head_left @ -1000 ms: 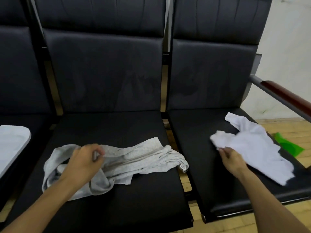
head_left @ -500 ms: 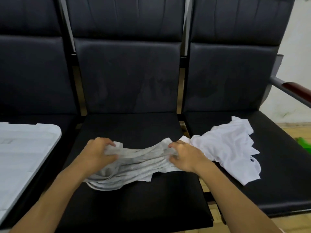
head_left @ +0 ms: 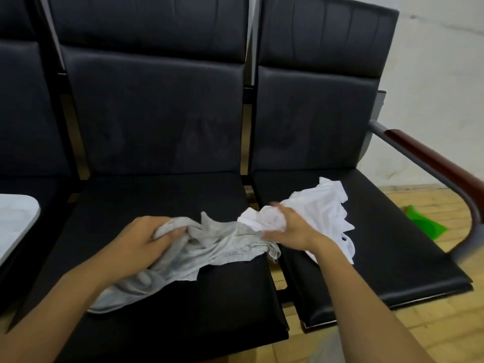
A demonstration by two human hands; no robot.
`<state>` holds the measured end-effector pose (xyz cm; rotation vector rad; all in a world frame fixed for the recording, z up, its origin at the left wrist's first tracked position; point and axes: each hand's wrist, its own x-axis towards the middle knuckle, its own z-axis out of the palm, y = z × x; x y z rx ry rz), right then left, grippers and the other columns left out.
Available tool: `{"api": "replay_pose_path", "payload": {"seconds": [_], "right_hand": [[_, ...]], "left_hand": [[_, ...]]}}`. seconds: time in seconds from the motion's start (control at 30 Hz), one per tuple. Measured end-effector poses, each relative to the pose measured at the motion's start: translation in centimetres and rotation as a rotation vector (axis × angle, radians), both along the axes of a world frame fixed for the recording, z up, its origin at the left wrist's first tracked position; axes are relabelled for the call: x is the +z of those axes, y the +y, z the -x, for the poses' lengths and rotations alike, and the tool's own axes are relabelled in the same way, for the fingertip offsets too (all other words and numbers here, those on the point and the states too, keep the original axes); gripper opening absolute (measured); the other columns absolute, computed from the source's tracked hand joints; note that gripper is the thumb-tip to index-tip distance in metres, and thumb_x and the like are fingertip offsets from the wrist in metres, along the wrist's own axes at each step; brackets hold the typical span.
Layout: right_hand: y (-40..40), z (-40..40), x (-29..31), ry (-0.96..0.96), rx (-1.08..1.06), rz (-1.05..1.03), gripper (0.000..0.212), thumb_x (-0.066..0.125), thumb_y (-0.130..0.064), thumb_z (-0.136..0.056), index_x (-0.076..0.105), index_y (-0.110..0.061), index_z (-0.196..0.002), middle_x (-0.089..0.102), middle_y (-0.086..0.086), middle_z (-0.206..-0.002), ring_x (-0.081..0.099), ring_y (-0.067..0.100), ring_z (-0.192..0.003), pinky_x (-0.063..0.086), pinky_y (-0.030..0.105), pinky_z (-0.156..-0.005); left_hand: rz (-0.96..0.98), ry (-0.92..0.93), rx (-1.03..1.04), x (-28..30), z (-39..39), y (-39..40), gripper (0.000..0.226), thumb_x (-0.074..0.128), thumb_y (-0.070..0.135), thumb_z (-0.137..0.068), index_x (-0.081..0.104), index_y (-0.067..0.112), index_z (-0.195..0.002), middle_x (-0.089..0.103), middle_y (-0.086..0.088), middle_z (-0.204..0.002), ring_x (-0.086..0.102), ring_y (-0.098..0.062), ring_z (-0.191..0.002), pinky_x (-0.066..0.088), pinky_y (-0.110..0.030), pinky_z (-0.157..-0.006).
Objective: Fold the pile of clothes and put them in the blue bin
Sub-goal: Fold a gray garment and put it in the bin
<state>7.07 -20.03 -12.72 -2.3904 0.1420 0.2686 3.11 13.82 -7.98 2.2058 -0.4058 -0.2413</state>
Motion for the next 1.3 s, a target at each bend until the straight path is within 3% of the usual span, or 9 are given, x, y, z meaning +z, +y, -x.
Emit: {"api": "replay_pose_path", "payload": {"seconds": [0.07,0.17,0.3,0.43,0.63,0.73,0.9,1.1,1.3], "right_hand": [[3.0,1.8,1.2,0.023,0.284,-0.261,0.083,0.082,-0.042,-0.077,0.036,-0.046,-0.145,0.034,-0.022,-0.148,0.031,-0.005,-0.134,0.036,0.017,-0.103],[7.3,2.3,1.5,-0.046,0.517,-0.287,0.074,0.084,-0.046,-0.073,0.048,-0.042,-0.138,0.041,-0.022,-0.146,0.038,-0.004,-0.136,0.039,0.022,-0.107],[9.7,2.3,1.4,-0.148,0.440,-0.207,0.023,0.065,-0.044,-0.084,0.067,-0.024,-0.096,0.071,-0.003,-0.098,0.068,0.011,-0.096,0.056,0.043,-0.084],[8.3,1.7,2.4,-0.408,0.356,-0.036,0.034,0.060,-0.024,-0.085,0.040,-0.022,-0.057,0.047,-0.002,-0.054,0.047,0.016,-0.053,0.044,0.041,-0.054],[5.7,0.5,3.2,-0.535,0.184,-0.023,0.040,0.061,-0.008,-0.080,0.036,-0.024,-0.054,0.039,-0.007,-0.049,0.037,0.010,-0.050,0.037,0.041,-0.049],[5.0,0.1,3.9,-0.572,0.103,-0.090,0.041,0.059,0.000,-0.076,0.036,-0.025,-0.052,0.037,-0.009,-0.047,0.033,0.006,-0.048,0.029,0.024,-0.047],[3.6,-0.2,4.3,-0.619,0.052,0.166,0.044,0.062,0.002,-0.073,0.033,-0.024,-0.053,0.038,-0.006,-0.050,0.035,0.011,-0.047,0.034,0.035,-0.048],[3.3,-0.3,4.3,-0.610,0.052,-0.134,0.054,0.054,0.019,-0.072,0.026,-0.025,-0.055,0.029,-0.008,-0.050,0.023,0.007,-0.052,0.020,0.022,-0.049],[3.0,-0.1,5.7,-0.504,0.125,-0.182,0.029,0.054,0.012,-0.085,0.052,-0.016,-0.078,0.048,-0.005,-0.053,0.039,0.008,-0.046,0.032,0.013,-0.044]], "left_hand": [[0.075,0.051,-0.073,0.1,0.4,-1.0,0.076,0.046,0.087,-0.073,0.073,0.019,-0.092,0.065,-0.006,-0.066,0.059,-0.016,-0.059,0.052,-0.036,-0.057],[0.177,0.041,-0.139,0.3,0.5,-2.4,0.055,0.049,0.072,-0.084,0.075,0.026,-0.100,0.069,-0.020,-0.081,0.066,-0.037,-0.075,0.054,-0.052,-0.068],[0.237,-0.031,-0.081,1.0,0.7,-3.0,0.033,0.053,0.059,-0.093,0.077,0.037,-0.100,0.074,-0.015,-0.085,0.069,-0.041,-0.082,0.056,-0.057,-0.070],[0.111,-0.164,0.082,1.6,0.0,-0.9,0.015,0.069,0.046,-0.075,0.077,0.042,-0.087,0.076,0.004,-0.078,0.073,-0.018,-0.076,0.059,-0.047,-0.070],[-0.351,-0.480,0.216,1.6,-1.1,4.4,0.019,0.083,0.019,-0.076,0.076,0.032,-0.086,0.066,0.023,-0.076,0.067,-0.010,-0.072,0.056,-0.043,-0.066],[-0.321,-0.565,0.220,1.5,-1.4,5.7,0.028,0.083,0.010,-0.076,0.076,0.022,-0.100,0.073,0.008,-0.088,0.069,-0.018,-0.078,0.057,-0.043,-0.070],[-0.335,-0.603,0.279,1.2,-1.5,7.9,0.030,0.066,0.001,-0.083,0.073,0.027,-0.095,0.072,0.002,-0.078,0.067,-0.023,-0.069,0.056,-0.044,-0.061],[-0.503,-0.511,0.646,2.1,-0.5,10.6,0.036,0.061,-0.006,-0.071,0.071,0.020,-0.094,0.060,-0.006,-0.065,0.056,-0.033,-0.062,0.043,-0.037,-0.056],[-0.623,0.015,0.500,1.5,-0.7,14.9,0.039,0.054,-0.003,-0.074,0.062,0.035,-0.075,0.065,-0.004,-0.077,0.063,-0.028,-0.074,0.053,-0.041,-0.066]]}}
